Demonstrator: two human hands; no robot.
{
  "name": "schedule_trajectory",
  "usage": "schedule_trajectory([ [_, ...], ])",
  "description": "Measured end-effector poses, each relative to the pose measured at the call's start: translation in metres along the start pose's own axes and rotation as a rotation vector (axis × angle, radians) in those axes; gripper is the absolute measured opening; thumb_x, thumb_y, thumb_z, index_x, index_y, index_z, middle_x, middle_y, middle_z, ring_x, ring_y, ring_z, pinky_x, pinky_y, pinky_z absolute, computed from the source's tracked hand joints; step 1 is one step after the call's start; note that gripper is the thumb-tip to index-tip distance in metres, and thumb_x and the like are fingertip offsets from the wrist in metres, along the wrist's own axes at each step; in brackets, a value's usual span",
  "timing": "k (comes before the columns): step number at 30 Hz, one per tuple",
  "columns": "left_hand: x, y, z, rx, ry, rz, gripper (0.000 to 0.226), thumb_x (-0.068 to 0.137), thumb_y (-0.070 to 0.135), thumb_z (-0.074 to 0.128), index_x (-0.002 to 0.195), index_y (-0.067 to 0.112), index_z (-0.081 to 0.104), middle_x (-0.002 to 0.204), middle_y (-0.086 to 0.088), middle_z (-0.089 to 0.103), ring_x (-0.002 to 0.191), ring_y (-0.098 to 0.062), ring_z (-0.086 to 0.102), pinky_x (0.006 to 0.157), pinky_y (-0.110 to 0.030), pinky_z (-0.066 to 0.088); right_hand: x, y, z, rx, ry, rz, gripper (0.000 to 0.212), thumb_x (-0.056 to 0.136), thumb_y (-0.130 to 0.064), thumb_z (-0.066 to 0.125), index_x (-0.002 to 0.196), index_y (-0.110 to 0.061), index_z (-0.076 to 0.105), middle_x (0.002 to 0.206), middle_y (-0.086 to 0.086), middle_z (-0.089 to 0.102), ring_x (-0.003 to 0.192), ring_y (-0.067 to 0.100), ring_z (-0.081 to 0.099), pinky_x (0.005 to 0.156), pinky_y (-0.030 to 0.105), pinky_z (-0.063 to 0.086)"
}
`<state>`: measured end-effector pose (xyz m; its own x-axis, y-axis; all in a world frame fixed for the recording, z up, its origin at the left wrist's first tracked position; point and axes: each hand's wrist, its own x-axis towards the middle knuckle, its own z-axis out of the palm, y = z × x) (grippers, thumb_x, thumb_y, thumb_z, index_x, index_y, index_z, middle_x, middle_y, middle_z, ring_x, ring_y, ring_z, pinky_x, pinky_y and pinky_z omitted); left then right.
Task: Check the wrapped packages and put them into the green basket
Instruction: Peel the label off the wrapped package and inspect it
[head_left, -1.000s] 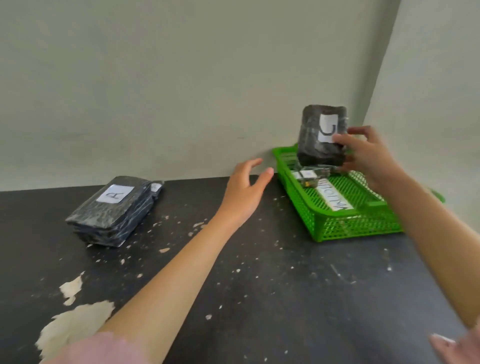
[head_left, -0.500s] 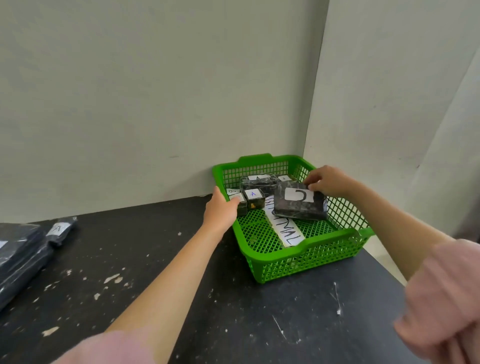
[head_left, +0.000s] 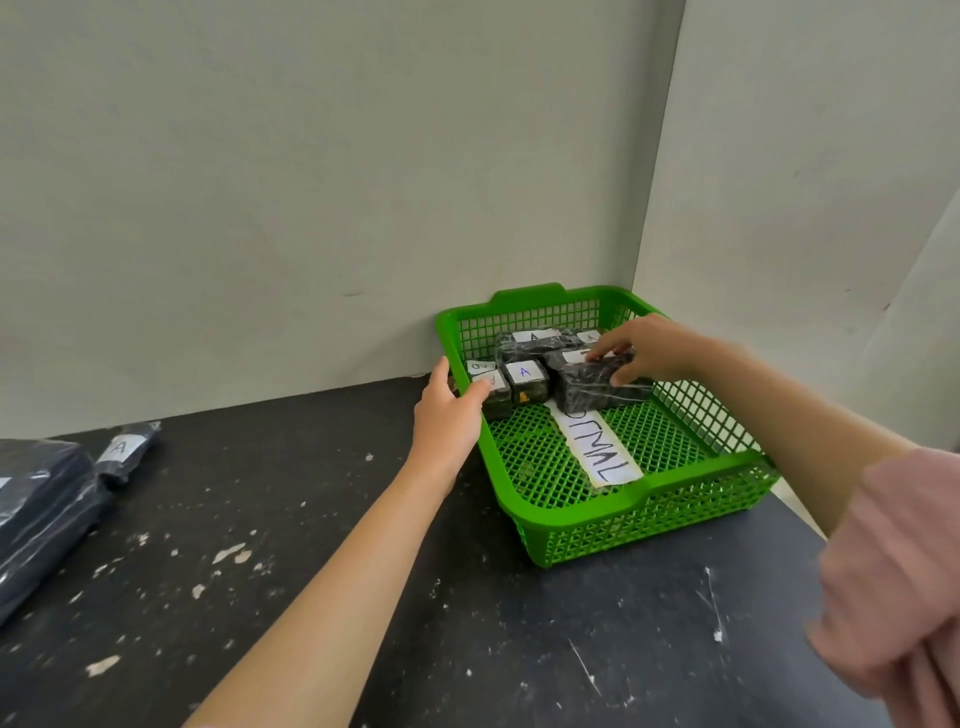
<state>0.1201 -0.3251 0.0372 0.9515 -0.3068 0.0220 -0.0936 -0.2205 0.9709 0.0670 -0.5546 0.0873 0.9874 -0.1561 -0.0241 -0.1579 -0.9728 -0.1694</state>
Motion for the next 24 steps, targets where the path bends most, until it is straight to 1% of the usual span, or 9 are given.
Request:
schedule_trajectory([
  [3, -0.003, 0.002, -0.001, 0.01, 0.027, 0.013, 0.063, 0.093, 0.027, 0.054, 0.148, 0.019, 0.025, 0.152, -0.004, 0.03, 0.138, -0.022, 0.031, 0.112, -0.039, 0.029, 0.007, 0.001, 0.004, -0.037, 0.028, -0.017, 0.04, 0.084, -0.017, 0.067, 0.123, -0.025, 0.061, 0.119, 0.002, 0.064, 0.092, 0.011, 0.048, 0.089, 0.029, 0.039],
  [5, -0.004, 0.003, 0.0, 0.024, 0.036, 0.02, 0.062, 0.094, 0.026, 0.054, 0.148, 0.019, 0.025, 0.151, -0.005, 0.031, 0.138, -0.022, 0.031, 0.109, -0.037, 0.029, 0.005, 0.003, 0.005, -0.042, 0.036, -0.016, 0.04, 0.085, -0.018, 0.067, 0.124, -0.025, 0.06, 0.122, 0.001, 0.062, 0.095, 0.013, 0.049, 0.093, 0.029, 0.038],
  [9, -0.002, 0.003, 0.002, 0.052, 0.04, 0.01, 0.06, 0.094, 0.025, 0.052, 0.148, 0.018, 0.025, 0.151, -0.006, 0.032, 0.138, -0.023, 0.032, 0.107, -0.036, 0.03, -0.008, 0.0, -0.001, 0.013, 0.056, -0.013, 0.047, 0.084, -0.02, 0.068, 0.129, -0.022, 0.055, 0.137, 0.002, 0.052, 0.123, 0.022, 0.047, 0.107, 0.036, 0.03],
  [11, 0.0, 0.004, 0.003, 0.071, 0.047, 0.003, 0.059, 0.095, 0.027, 0.051, 0.148, 0.018, 0.026, 0.15, -0.006, 0.034, 0.137, -0.024, 0.033, 0.108, -0.038, 0.03, -0.016, -0.012, -0.008, 0.086, 0.106, -0.06, 0.046, 0.085, -0.024, 0.066, 0.129, -0.021, 0.054, 0.139, 0.002, 0.05, 0.128, 0.022, 0.045, 0.109, 0.037, 0.028],
  [15, 0.0, -0.001, -0.013, 0.002, 0.006, 0.001, 0.047, 0.095, 0.042, 0.045, 0.136, 0.018, 0.046, 0.132, 0.005, 0.051, 0.125, -0.02, 0.047, 0.107, -0.043, 0.037, -0.028, -0.075, -0.022, 0.256, 0.274, -0.203, 0.038, 0.089, -0.031, 0.061, 0.125, -0.019, 0.058, 0.124, -0.002, 0.062, 0.112, 0.015, 0.058, 0.103, 0.033, 0.042],
  [17, -0.006, -0.008, -0.04, 0.001, 0.065, -0.007, 0.041, 0.094, 0.046, 0.043, 0.121, 0.02, 0.057, 0.125, 0.001, 0.06, 0.119, -0.022, 0.053, 0.104, -0.047, 0.041, -0.031, -0.124, -0.022, 0.388, 0.38, -0.279, 0.031, 0.09, -0.029, 0.06, 0.119, -0.018, 0.061, 0.112, -0.003, 0.066, 0.099, 0.01, 0.061, 0.093, 0.024, 0.046],
  [19, -0.019, -0.019, -0.085, 0.136, 0.163, 0.045, 0.037, 0.095, 0.045, 0.043, 0.116, 0.02, 0.06, 0.121, 0.001, 0.061, 0.115, -0.019, 0.054, 0.101, -0.037, 0.041, -0.032, -0.178, -0.014, 0.524, 0.444, -0.343, 0.025, 0.09, -0.025, 0.061, 0.113, -0.015, 0.064, 0.099, -0.001, 0.067, 0.088, 0.01, 0.06, 0.082, 0.017, 0.043],
  [21, -0.037, -0.038, -0.141, 0.387, 0.241, 0.107, 0.034, 0.096, 0.038, 0.044, 0.12, 0.019, 0.059, 0.12, 0.002, 0.061, 0.11, -0.015, 0.055, 0.093, -0.028, 0.041, -0.025, -0.228, 0.007, 0.627, 0.424, -0.384, 0.023, 0.09, -0.023, 0.061, 0.11, -0.013, 0.065, 0.091, 0.0, 0.065, 0.081, 0.011, 0.058, 0.076, 0.021, 0.043],
  [24, -0.07, -0.07, -0.217, 0.863, 0.229, 0.152, 0.036, 0.097, 0.035, 0.044, 0.127, 0.017, 0.054, 0.128, -0.001, 0.055, 0.116, -0.019, 0.052, 0.095, -0.032, 0.041, -0.001, -0.293, 0.056, 0.749, 0.248, -0.35, 0.023, 0.09, -0.024, 0.06, 0.109, -0.011, 0.065, 0.093, 0.004, 0.065, 0.081, 0.011, 0.055, 0.074, 0.024, 0.044],
])
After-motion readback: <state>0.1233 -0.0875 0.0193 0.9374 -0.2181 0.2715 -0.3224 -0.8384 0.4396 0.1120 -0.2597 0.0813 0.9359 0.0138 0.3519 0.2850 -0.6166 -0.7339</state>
